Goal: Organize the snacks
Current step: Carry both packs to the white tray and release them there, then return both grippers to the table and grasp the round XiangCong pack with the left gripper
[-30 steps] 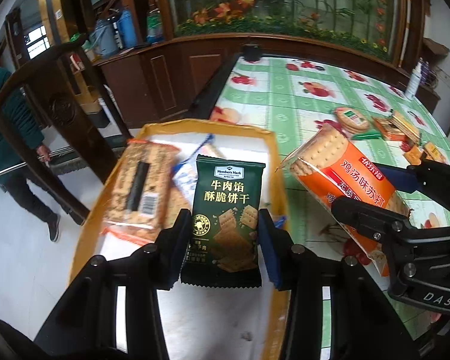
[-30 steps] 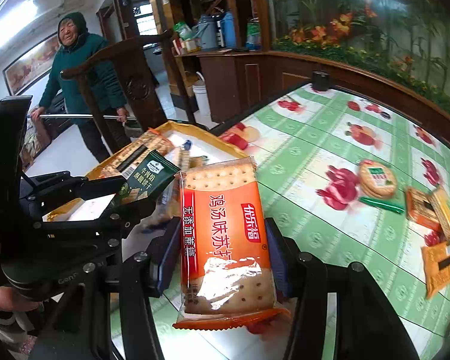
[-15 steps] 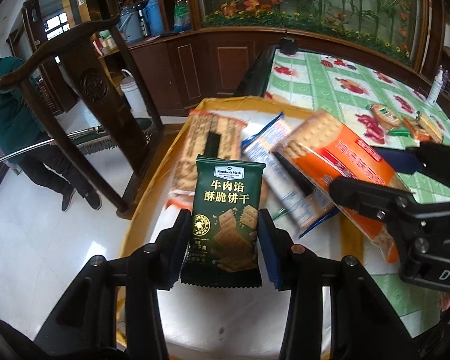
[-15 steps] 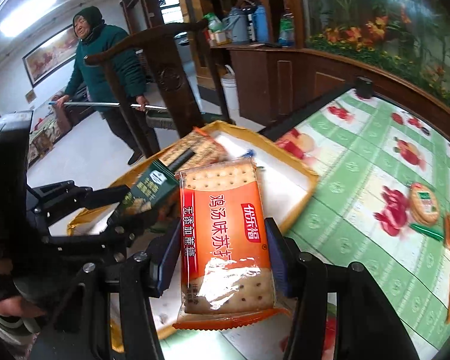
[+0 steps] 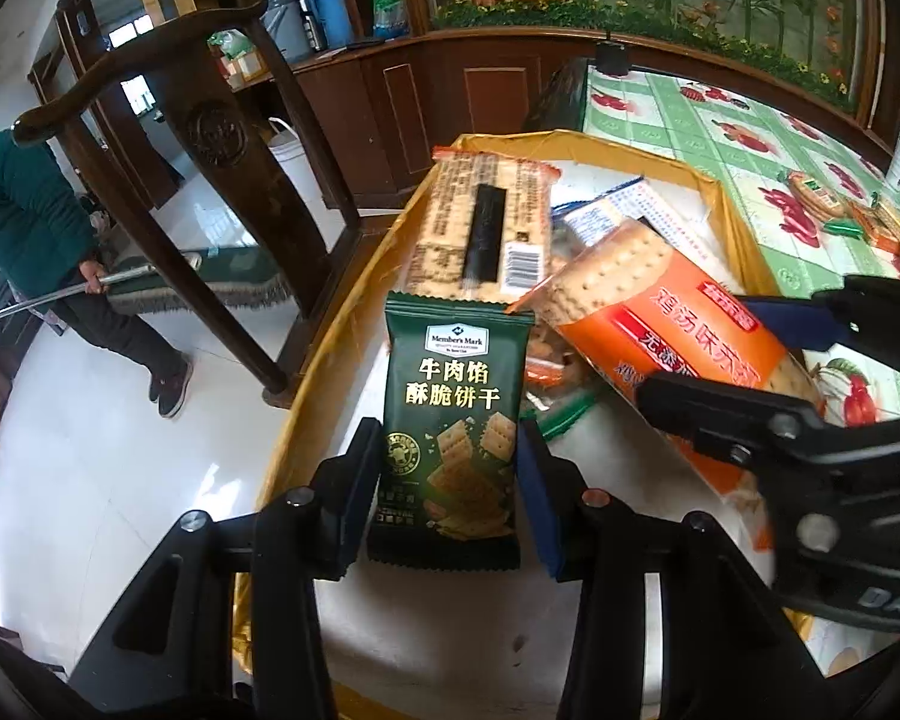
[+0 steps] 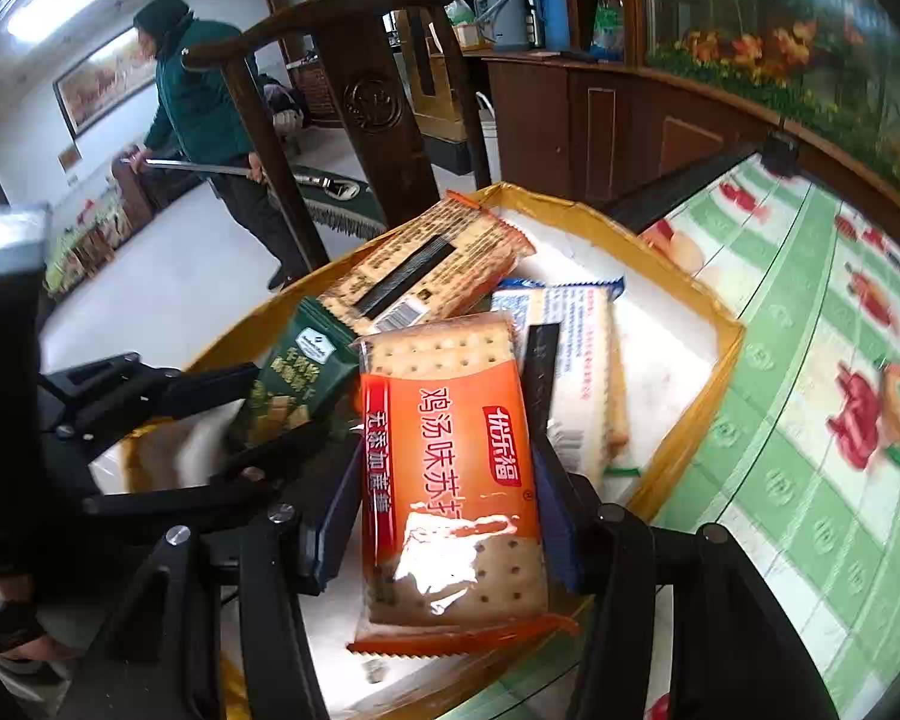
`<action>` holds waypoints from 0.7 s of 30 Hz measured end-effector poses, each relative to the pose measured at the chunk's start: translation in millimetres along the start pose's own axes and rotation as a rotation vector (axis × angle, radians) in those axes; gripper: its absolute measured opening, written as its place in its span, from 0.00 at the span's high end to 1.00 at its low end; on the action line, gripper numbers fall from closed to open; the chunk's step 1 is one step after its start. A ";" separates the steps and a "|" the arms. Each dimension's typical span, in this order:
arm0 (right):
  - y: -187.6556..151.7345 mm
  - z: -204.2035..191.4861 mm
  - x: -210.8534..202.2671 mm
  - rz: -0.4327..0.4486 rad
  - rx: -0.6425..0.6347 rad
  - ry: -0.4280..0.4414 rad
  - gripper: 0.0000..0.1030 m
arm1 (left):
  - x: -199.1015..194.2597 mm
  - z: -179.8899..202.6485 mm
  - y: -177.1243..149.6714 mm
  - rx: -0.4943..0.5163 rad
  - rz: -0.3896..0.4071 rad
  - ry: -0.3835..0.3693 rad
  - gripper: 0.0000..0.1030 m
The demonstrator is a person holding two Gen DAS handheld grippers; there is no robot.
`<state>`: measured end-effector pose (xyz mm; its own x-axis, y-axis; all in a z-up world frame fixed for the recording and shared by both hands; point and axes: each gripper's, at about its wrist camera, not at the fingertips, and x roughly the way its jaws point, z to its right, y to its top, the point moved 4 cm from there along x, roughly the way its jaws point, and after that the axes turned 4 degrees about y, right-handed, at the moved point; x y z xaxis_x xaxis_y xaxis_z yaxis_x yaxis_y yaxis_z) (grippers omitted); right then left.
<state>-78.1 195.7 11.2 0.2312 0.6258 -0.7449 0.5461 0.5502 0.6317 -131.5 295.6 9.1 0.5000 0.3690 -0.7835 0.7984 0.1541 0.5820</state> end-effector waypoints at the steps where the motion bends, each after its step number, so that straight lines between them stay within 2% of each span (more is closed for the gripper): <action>1: -1.4 -0.7 -0.3 -0.002 0.012 0.018 0.48 | -0.4 0.1 0.5 0.005 0.005 0.012 0.54; 5: -2.0 -1.5 -0.4 -0.004 0.022 0.032 0.48 | 2.3 -1.1 -1.9 0.013 0.010 0.043 0.53; 8: -2.5 2.7 -3.2 -0.004 0.059 0.071 0.43 | 2.9 -4.8 -4.0 0.005 0.003 0.049 0.45; 9: -3.5 2.8 -4.3 -0.008 0.070 0.090 0.40 | 2.1 -6.5 -4.0 -0.001 0.003 0.033 0.45; 12: -6.8 2.1 -9.1 -0.007 0.071 0.102 0.40 | -0.3 -10.2 -3.9 -0.022 -0.007 0.003 0.42; 14: -8.0 3.4 -13.3 0.002 0.078 0.107 0.40 | -3.2 -8.0 -2.5 -0.014 -0.007 0.004 0.34; 21: -18.3 24.5 -39.3 0.052 0.118 0.103 0.40 | -29.4 -10.6 12.6 -0.016 0.062 0.024 0.21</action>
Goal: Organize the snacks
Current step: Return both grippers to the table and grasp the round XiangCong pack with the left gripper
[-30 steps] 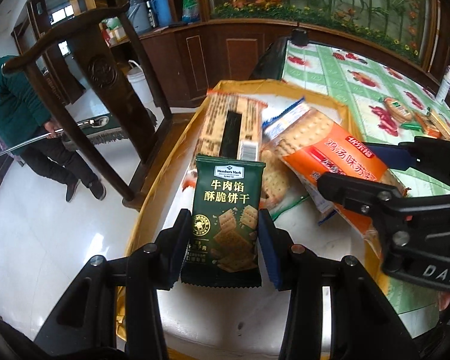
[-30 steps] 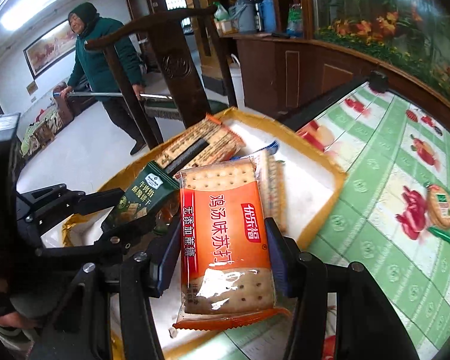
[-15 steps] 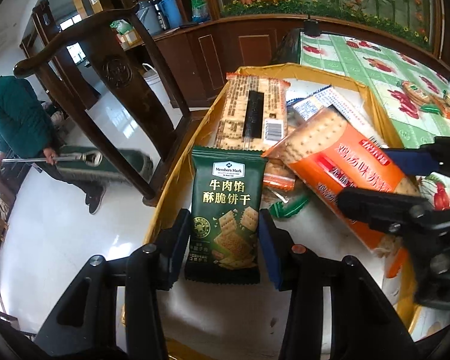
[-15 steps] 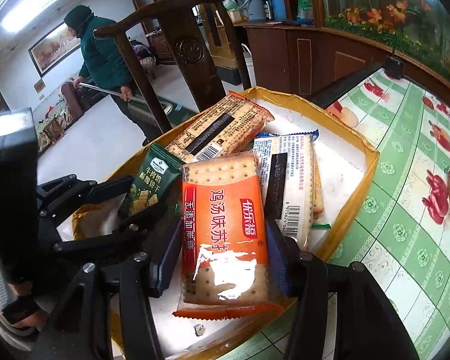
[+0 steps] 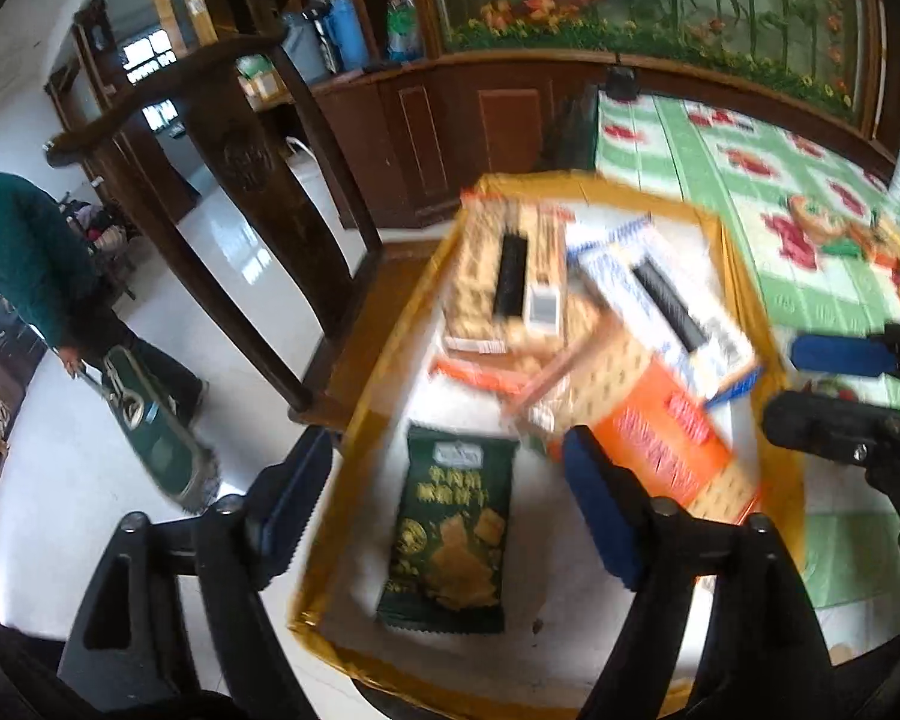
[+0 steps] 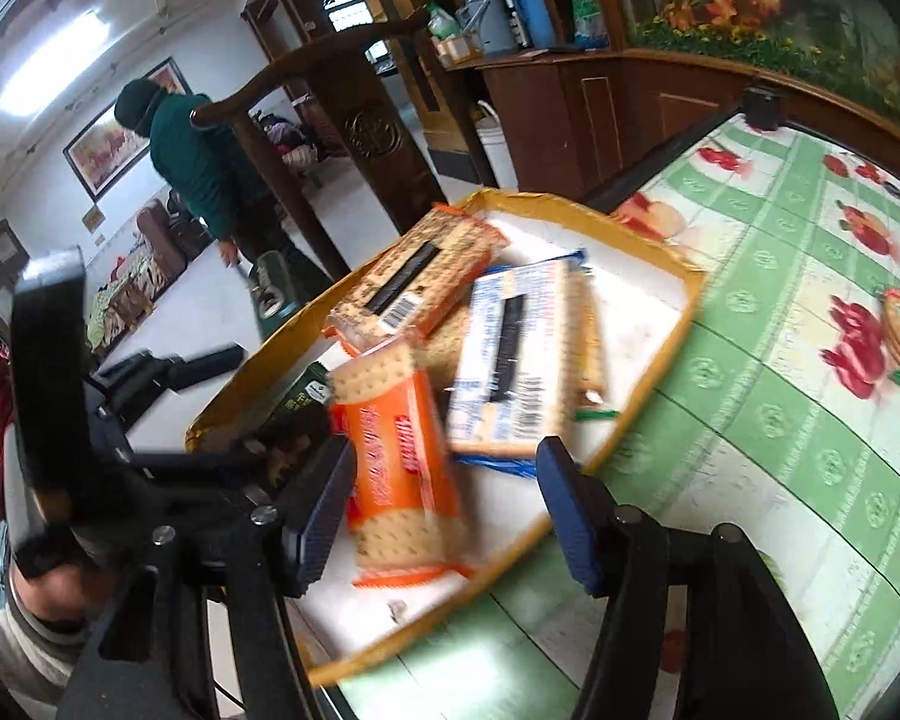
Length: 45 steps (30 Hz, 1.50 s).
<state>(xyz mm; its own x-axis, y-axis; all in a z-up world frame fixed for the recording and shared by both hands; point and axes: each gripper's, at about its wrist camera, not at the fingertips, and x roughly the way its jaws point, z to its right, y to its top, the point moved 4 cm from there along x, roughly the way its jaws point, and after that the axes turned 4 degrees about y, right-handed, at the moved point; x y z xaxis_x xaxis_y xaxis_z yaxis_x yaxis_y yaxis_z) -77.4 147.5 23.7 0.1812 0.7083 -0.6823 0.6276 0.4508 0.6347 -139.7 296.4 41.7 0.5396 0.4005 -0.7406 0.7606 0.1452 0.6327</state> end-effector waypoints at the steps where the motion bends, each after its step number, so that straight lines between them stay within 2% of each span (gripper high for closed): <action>1: -0.6 4.8 -4.2 0.008 0.009 -0.004 0.40 | -2.2 -0.6 4.4 -0.004 0.009 0.003 0.21; 3: -1.9 16.2 -12.5 0.032 0.036 -0.006 0.39 | -5.5 1.9 15.5 -0.024 0.018 -0.018 0.19; 7: -9.4 45.1 -29.1 0.049 0.089 -0.051 0.39 | -7.4 27.3 37.2 -0.044 0.008 -0.142 0.17; 14: -30.9 111.5 -66.6 0.070 0.184 -0.174 0.39 | -6.0 109.6 69.7 0.033 -0.024 -0.272 0.16; 17: -39.8 138.3 -81.8 0.063 0.222 -0.231 0.39 | -4.9 144.1 84.1 0.046 -0.046 -0.322 0.16; 20: -47.8 156.1 -99.7 0.071 0.238 -0.264 0.39 | -2.8 174.3 98.9 0.059 -0.055 -0.337 0.16; 24: -58.2 183.8 -125.9 0.098 0.276 -0.297 0.38 | 17.3 224.0 126.7 0.044 -0.107 -0.396 0.16; 29: -59.6 214.1 -157.5 0.148 0.323 -0.350 0.35 | 45.4 281.0 150.0 0.046 -0.164 -0.404 0.16; 34: -59.1 239.1 -171.5 0.145 0.340 -0.385 0.35 | 76.6 328.7 167.9 0.036 -0.216 -0.402 0.16; 39: -60.2 252.6 -176.1 0.150 0.363 -0.376 0.35 | 92.5 352.3 175.8 0.002 -0.224 -0.398 0.16; 45: -53.3 266.1 -175.8 0.149 0.366 -0.384 0.35 | 97.1 374.3 182.4 0.033 -0.211 -0.385 0.16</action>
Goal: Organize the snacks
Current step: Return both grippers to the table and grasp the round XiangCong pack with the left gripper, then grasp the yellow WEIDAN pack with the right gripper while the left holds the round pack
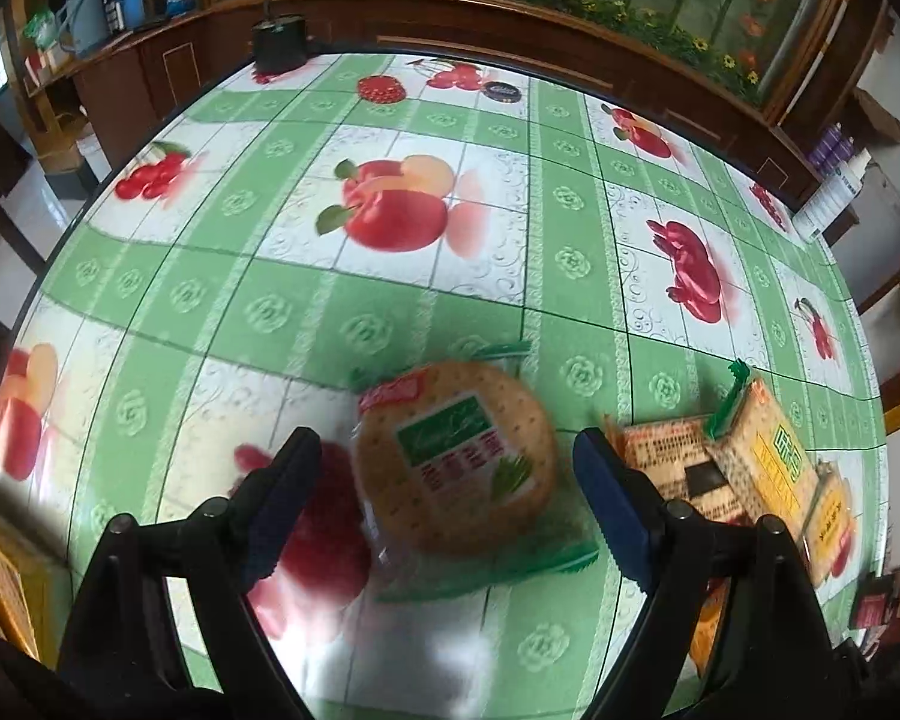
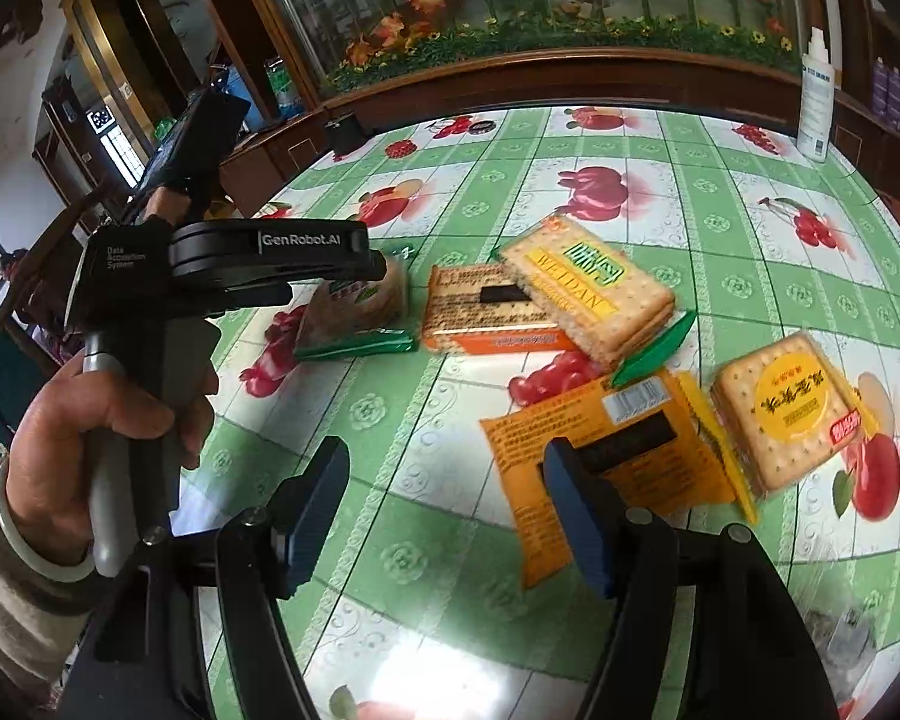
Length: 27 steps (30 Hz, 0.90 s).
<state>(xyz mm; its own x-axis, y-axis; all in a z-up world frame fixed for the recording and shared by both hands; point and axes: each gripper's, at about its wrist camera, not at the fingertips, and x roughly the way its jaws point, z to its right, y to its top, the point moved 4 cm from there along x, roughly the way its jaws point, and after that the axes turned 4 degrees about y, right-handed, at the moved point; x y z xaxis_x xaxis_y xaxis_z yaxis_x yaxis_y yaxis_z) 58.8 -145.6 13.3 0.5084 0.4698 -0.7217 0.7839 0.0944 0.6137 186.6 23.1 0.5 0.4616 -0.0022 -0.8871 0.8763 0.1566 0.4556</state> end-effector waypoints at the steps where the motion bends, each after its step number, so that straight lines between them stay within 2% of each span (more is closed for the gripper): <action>1: 1.7 1.5 0.6 -0.002 -0.001 -0.004 0.35 | 2.1 2.1 1.1 0.004 -0.003 -0.001 0.16; 8: 16.2 7.7 4.5 -0.006 -0.024 -0.040 0.34 | 11.9 11.5 7.7 -0.003 -0.009 -0.008 0.16; 16: 20.3 16.0 -0.4 0.006 -0.004 -0.042 0.34 | 20.6 17.7 9.3 -0.015 -0.019 -0.001 0.16; 20: 24.3 19.7 -4.0 0.018 0.004 -0.042 0.34 | 19.0 24.1 2.8 0.036 -0.016 0.018 0.16; 24: 36.4 23.2 -11.7 0.057 -0.017 -0.066 0.31 | 20.3 15.6 -3.9 0.003 -0.053 -0.030 0.16; 27: 50.9 25.7 -7.1 0.079 -0.091 -0.123 0.28 | 19.5 11.8 -2.7 -0.027 -0.058 -0.040 0.16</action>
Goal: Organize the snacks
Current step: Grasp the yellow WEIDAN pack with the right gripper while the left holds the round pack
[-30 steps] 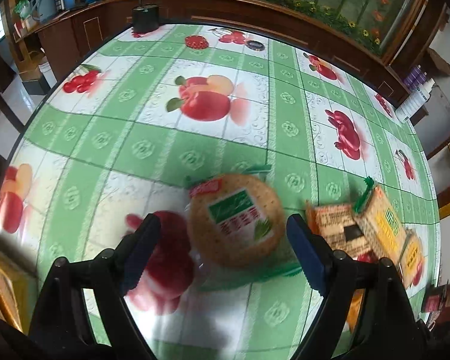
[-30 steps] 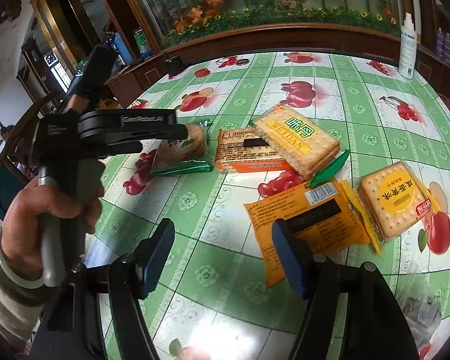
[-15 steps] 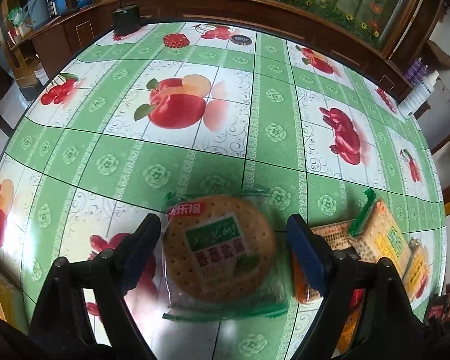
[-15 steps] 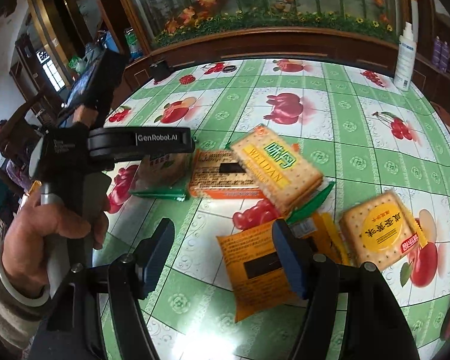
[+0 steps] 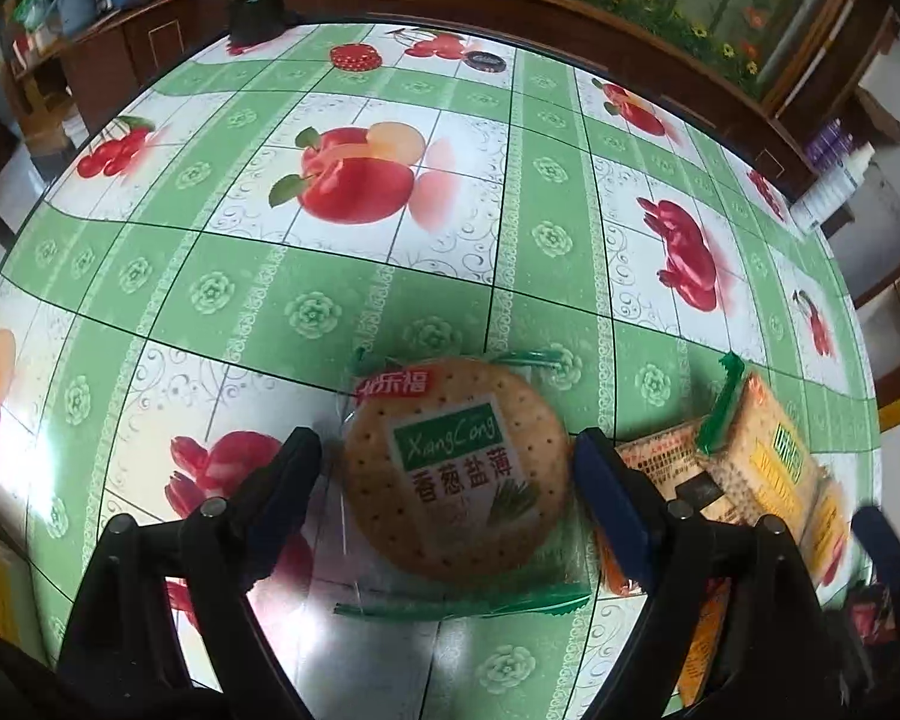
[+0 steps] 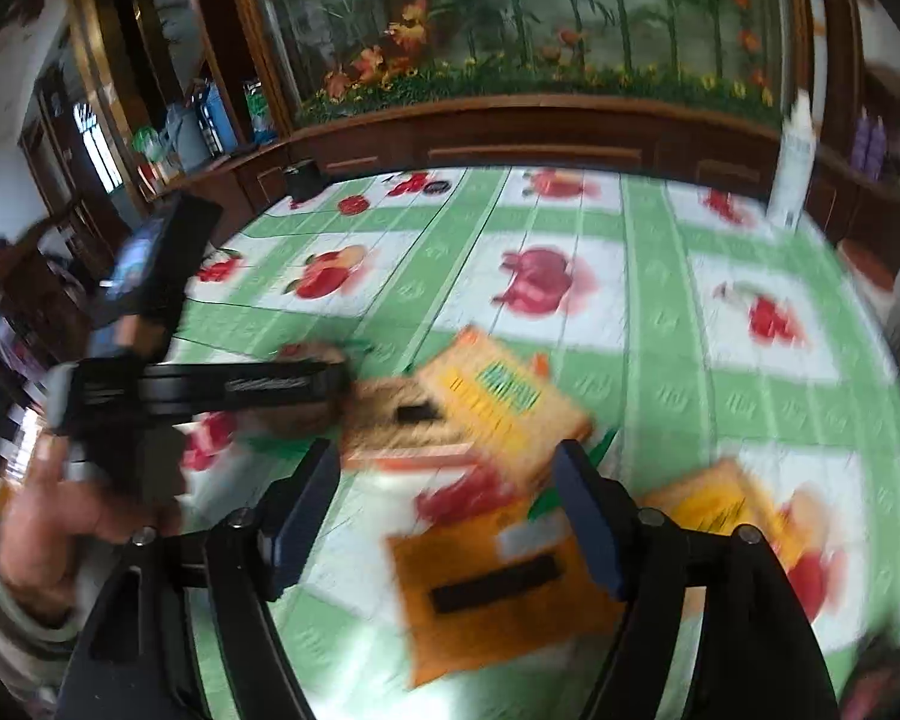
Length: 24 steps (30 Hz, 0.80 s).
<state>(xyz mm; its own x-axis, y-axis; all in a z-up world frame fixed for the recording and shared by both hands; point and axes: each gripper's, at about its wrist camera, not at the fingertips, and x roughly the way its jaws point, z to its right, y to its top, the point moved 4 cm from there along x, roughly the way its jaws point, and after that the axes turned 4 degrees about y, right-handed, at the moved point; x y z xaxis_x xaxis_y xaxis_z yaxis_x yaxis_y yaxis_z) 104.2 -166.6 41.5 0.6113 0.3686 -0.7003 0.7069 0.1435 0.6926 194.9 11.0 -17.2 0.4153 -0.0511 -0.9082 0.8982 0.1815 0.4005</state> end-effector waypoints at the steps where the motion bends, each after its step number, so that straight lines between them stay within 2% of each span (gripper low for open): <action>1: 4.4 1.5 4.9 0.000 -0.027 -0.019 0.28 | 0.4 0.3 -0.8 -0.005 -0.007 -0.004 0.16; 5: 12.6 2.9 30.8 -0.066 -0.127 -0.030 0.28 | -0.1 4.8 -3.3 -0.014 -0.013 -0.017 0.16; 9: 15.6 1.0 47.7 -0.108 -0.219 -0.064 0.28 | 4.3 8.5 -1.5 -0.002 -0.002 0.019 0.11; 12: 17.5 4.4 56.9 -0.131 -0.249 -0.060 0.28 | 5.9 10.7 -1.3 0.012 0.009 0.036 0.10; 15: 11.9 11.3 67.9 -0.188 -0.221 -0.043 0.28 | 5.5 12.6 -3.7 0.052 0.018 0.035 0.10; 17: 8.6 13.2 65.1 -0.188 -0.177 -0.014 0.41 | 4.7 10.1 -4.9 0.068 0.021 0.028 0.10; 18: 7.1 14.9 62.6 -0.187 -0.142 0.005 0.52 | 3.8 8.3 -7.3 0.081 0.025 0.035 0.13; 19: 6.0 15.6 59.0 -0.178 -0.126 0.006 0.55 | 2.2 7.5 -9.4 0.094 0.030 0.033 0.15; 20: 4.5 15.8 55.4 -0.169 -0.111 0.007 0.55 | 0.0 6.9 -11.9 0.105 0.032 0.026 0.23; 21: 2.7 15.1 52.9 -0.166 -0.099 0.010 0.55 | -2.9 5.3 -14.7 0.114 0.034 0.032 0.26; 24: -3.8 9.7 46.4 -0.145 -0.081 0.002 0.55 | -6.8 0.2 -23.1 0.129 0.030 0.032 0.26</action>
<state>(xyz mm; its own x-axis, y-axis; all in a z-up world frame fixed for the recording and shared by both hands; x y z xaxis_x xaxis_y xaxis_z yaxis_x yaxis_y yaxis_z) 133.3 -159.0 4.6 0.5040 0.3404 -0.7938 0.7566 0.2694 0.5958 171.3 7.0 -20.3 0.4393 -0.0158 -0.8982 0.8974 0.0543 0.4379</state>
